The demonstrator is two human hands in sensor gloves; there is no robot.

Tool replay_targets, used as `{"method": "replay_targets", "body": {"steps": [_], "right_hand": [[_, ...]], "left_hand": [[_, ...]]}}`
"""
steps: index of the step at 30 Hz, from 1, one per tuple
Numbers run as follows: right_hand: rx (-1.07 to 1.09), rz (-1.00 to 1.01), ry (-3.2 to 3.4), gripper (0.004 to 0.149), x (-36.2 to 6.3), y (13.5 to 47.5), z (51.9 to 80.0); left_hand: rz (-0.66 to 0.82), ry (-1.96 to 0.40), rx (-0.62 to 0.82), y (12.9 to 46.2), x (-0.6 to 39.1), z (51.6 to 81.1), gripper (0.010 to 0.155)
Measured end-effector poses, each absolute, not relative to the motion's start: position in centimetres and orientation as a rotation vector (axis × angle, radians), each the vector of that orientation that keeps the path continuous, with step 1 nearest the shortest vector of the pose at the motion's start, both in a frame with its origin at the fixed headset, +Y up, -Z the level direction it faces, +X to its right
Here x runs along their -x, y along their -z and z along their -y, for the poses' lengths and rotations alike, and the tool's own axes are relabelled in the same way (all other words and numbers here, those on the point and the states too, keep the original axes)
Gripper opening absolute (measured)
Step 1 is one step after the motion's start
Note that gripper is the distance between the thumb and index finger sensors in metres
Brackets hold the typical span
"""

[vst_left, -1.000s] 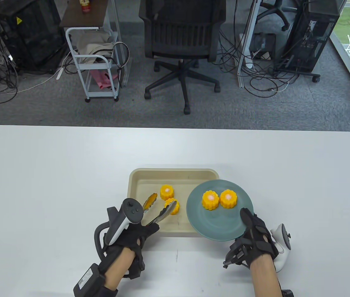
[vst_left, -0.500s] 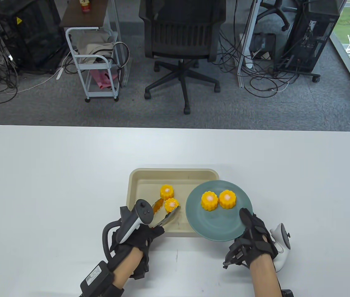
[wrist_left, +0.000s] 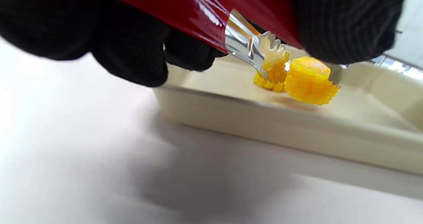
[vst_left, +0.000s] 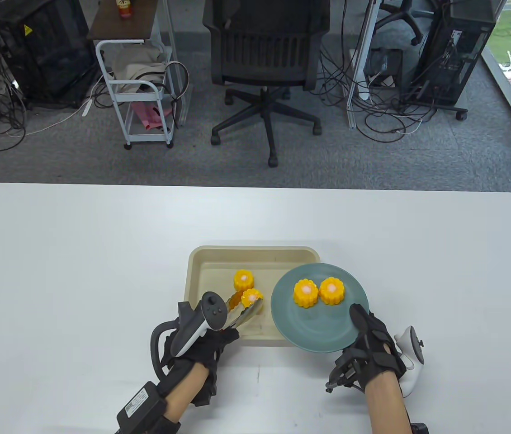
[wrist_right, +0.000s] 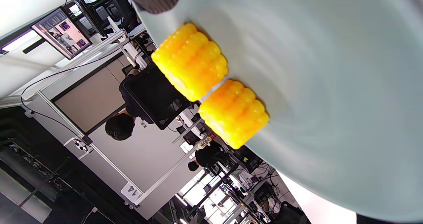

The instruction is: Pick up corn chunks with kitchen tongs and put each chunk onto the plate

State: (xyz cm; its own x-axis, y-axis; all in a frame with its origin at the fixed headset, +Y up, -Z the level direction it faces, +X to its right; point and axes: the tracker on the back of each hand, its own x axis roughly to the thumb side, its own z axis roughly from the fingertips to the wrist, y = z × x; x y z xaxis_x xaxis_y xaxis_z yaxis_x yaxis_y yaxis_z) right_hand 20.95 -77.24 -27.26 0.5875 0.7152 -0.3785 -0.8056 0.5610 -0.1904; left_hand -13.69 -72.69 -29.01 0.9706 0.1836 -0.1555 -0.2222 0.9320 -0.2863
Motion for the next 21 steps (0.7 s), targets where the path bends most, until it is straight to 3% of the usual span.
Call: {"method": "replay_targets", "body": {"steps": [8,11,16,21], "right_hand": [[0.371,-0.260,-0.905,0.055,-21.0,27.3,77.2],[0.369,-0.262,-0.904,0.054,-21.1,27.2,77.2],[0.371,-0.261,-0.905,0.055,-21.1,27.2,77.2],[0.371,-0.260,-0.901,0.055,-21.1,27.2,77.1]], "left_hand": [[-0.102,-0.395,0.099,27.0,15.4,67.9,0.079],[-0.017,-0.486,0.023,25.9,15.4,66.5,0.079],[0.216,-0.552,-0.007,24.2,12.5,65.5,0.079],[0.324,-0.443,0.013,22.6,9.1,65.8,0.078]]}}
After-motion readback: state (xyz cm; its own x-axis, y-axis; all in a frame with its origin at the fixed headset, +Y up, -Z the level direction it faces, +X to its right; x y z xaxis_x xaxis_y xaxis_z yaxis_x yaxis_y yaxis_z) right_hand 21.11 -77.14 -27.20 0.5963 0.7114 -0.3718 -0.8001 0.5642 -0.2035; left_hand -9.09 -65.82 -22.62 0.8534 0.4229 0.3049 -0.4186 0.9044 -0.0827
